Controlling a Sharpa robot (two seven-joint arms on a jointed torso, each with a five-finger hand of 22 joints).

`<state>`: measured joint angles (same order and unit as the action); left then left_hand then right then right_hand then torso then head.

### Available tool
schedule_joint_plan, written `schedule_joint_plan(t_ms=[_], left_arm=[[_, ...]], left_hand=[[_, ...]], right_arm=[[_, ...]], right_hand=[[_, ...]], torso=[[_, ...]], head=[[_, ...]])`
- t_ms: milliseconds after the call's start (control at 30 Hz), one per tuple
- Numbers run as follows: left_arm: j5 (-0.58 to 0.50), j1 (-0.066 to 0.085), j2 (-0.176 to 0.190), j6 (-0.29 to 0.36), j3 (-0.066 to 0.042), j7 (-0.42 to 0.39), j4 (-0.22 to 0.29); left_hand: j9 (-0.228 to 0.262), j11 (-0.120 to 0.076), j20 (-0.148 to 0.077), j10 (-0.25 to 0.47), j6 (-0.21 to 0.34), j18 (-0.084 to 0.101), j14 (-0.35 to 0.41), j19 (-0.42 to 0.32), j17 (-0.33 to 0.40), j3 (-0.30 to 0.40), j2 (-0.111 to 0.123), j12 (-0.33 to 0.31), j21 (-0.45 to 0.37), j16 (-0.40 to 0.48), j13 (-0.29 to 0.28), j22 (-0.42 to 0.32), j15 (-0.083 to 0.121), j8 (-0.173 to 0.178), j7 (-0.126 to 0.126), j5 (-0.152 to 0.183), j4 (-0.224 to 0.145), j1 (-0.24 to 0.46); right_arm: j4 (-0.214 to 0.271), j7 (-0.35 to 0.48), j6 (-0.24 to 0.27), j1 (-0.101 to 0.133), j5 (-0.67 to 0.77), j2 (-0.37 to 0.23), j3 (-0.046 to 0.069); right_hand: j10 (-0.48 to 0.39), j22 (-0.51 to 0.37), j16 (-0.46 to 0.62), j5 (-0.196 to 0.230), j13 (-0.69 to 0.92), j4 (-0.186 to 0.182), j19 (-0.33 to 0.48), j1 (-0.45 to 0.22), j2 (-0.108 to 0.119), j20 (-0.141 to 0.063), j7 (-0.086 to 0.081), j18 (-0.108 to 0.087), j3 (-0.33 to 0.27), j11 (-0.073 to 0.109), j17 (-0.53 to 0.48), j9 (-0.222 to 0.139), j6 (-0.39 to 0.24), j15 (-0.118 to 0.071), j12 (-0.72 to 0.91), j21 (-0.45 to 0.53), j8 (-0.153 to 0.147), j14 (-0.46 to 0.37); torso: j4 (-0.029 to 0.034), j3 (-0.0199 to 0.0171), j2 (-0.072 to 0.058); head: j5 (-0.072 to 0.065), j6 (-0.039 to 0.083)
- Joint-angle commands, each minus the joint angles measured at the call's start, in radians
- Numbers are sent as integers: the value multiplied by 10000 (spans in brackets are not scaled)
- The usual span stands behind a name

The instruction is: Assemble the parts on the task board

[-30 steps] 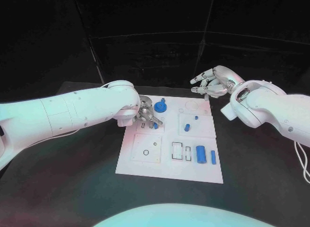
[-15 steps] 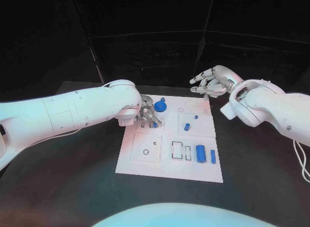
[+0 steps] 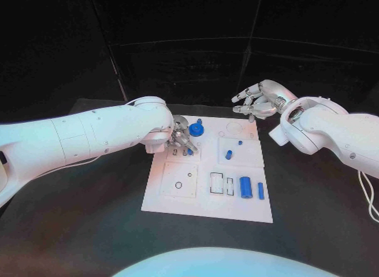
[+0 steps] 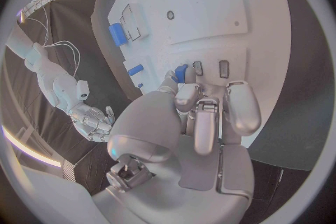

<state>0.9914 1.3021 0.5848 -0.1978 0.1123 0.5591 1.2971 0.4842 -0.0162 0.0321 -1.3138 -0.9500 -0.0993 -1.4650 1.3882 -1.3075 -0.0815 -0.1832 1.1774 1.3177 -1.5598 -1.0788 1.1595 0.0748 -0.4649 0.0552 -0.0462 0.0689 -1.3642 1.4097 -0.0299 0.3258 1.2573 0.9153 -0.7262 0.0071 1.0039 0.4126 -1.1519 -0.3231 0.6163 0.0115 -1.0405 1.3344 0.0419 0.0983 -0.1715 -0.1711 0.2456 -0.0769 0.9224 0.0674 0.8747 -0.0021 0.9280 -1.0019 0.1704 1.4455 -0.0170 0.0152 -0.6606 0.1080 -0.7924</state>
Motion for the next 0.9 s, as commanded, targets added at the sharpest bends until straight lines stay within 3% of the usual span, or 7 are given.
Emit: schedule_joint_plan(t_ms=[33,133,300,367,533,700,900], left_arm=[[68,-19,43,76,19,-119,48],[64,-20,123,225,19,-201,119],[-27,-22,338,632,19,-337,347],[-56,-23,425,845,19,-387,448],[-175,-32,665,1357,21,-489,745],[-226,-61,860,1690,22,-535,986],[-148,-91,984,1702,24,-517,1072]], left_hand=[[45,-36,-33,66,107,109,-1013,-49,-2452,670,-10,-112,28,-11,47,11,69,-12,-3,-55,-490,-192],[111,-1,-34,64,193,116,-1014,-41,-2454,1671,77,-181,38,-12,74,54,69,-11,47,-82,-931,-174],[348,-15,7,-58,252,138,-1018,23,-2465,3822,566,-135,115,-19,15,213,-14,-205,79,-33,-1402,714],[534,13,33,-113,300,156,-1020,55,-2472,5115,922,-84,153,-24,-19,287,-8,-401,49,-5,-1508,1392],[844,4,23,-113,407,154,-1016,66,-2453,6782,1523,-128,161,-15,79,336,9,-742,69,-22,-1639,2198],[1058,7,27,-119,497,158,-1012,70,-2433,7643,1796,-167,156,-5,166,357,19,-985,51,-33,-1689,2607],[1103,-1,23,-50,534,153,-1006,62,-2409,7814,1847,-293,142,7,326,345,21,-1030,54,-40,-1722,2661]], right_arm=[[-9,45,-108,21,33,17,10],[-22,41,-134,21,33,24,10],[-39,31,-182,20,49,23,9],[-58,25,-196,20,64,22,9],[-93,22,-242,20,101,23,9],[-119,44,-237,19,113,21,9],[-151,56,-220,18,133,22,8]], right_hand=[[-76,-9,36,-48,-8,1,-31,-20,48,14,14,-134,74,12,-9,-7,-62,-43,-54,35,12,-19],[-79,-12,51,-52,-13,5,-28,-14,53,15,13,-134,88,12,-25,-6,-64,-42,-56,41,13,-26],[-83,-17,50,-56,-23,15,-24,-2,65,17,12,-135,112,11,-11,-6,-70,-41,-59,50,15,-28],[-83,-17,46,-56,-23,16,-24,-1,65,17,12,-135,114,11,-5,-6,-71,-41,-59,50,15,-27],[-81,-22,51,-57,-31,32,-20,17,82,18,10,-135,142,11,0,-5,-79,-40,-55,59,16,-29],[-85,-26,104,-56,-35,36,-14,19,92,20,7,-134,155,7,-71,-5,-83,-37,-54,66,16,-50],[-95,-31,125,-53,-42,38,-3,14,111,23,1,-132,168,1,-88,-6,-93,-31,-55,77,15,-64]], torso=[[4,6,1],[9,4,-1],[19,-6,4],[21,-3,2],[6,12,-4],[39,11,10],[106,7,-1]], head=[[5,-11],[1,-6],[54,-25],[56,-49],[88,-70],[94,-85],[138,-83]])
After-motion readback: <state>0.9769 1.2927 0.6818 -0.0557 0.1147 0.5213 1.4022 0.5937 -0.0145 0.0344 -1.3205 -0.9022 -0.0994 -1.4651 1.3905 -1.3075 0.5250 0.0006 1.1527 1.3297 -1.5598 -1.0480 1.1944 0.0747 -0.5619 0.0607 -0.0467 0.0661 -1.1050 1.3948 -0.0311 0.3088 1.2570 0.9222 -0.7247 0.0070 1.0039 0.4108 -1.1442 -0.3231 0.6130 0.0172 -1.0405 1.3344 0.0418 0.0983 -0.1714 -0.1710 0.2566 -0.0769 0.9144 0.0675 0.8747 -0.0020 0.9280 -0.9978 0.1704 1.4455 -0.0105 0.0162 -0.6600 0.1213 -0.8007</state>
